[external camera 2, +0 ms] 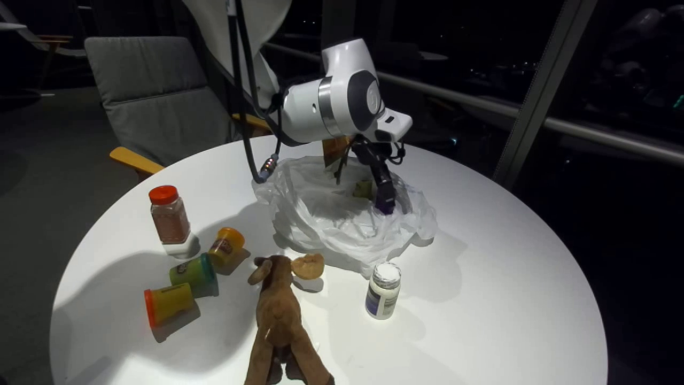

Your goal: Pick up the objects from the plastic and put them on the table

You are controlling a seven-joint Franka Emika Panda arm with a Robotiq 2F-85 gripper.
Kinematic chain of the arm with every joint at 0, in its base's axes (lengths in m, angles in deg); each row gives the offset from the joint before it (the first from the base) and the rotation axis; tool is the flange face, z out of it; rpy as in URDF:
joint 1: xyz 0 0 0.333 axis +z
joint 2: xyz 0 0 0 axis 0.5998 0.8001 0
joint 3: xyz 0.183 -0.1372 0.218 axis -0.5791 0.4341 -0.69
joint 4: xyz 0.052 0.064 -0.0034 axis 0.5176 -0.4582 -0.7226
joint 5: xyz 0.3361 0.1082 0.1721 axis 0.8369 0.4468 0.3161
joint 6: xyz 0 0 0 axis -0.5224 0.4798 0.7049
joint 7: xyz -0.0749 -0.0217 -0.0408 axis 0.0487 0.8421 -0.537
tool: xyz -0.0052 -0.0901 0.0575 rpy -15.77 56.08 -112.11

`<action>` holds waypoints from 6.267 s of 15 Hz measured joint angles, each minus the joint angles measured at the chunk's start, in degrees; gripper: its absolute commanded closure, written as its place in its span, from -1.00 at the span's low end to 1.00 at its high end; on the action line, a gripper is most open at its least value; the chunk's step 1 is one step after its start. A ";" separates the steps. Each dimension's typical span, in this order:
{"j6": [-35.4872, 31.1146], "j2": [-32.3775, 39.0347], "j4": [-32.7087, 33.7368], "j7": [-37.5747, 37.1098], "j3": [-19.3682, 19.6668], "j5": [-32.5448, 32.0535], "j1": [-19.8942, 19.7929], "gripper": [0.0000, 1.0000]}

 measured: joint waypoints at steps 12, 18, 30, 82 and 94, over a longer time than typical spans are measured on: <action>-0.13 -10.30 -19.18 -11.52 2.61 -2.15 7.89 0.50; -2.03 -17.03 -27.97 -19.72 5.07 -6.43 13.08 0.50; -6.18 -34.51 -46.50 -24.70 0.07 -17.63 18.11 0.50; -3.10 -24.16 -33.82 -14.57 -11.87 -14.84 3.95 -1.00; 4.26 -13.93 -20.39 -15.31 -3.72 -17.09 12.23 -1.00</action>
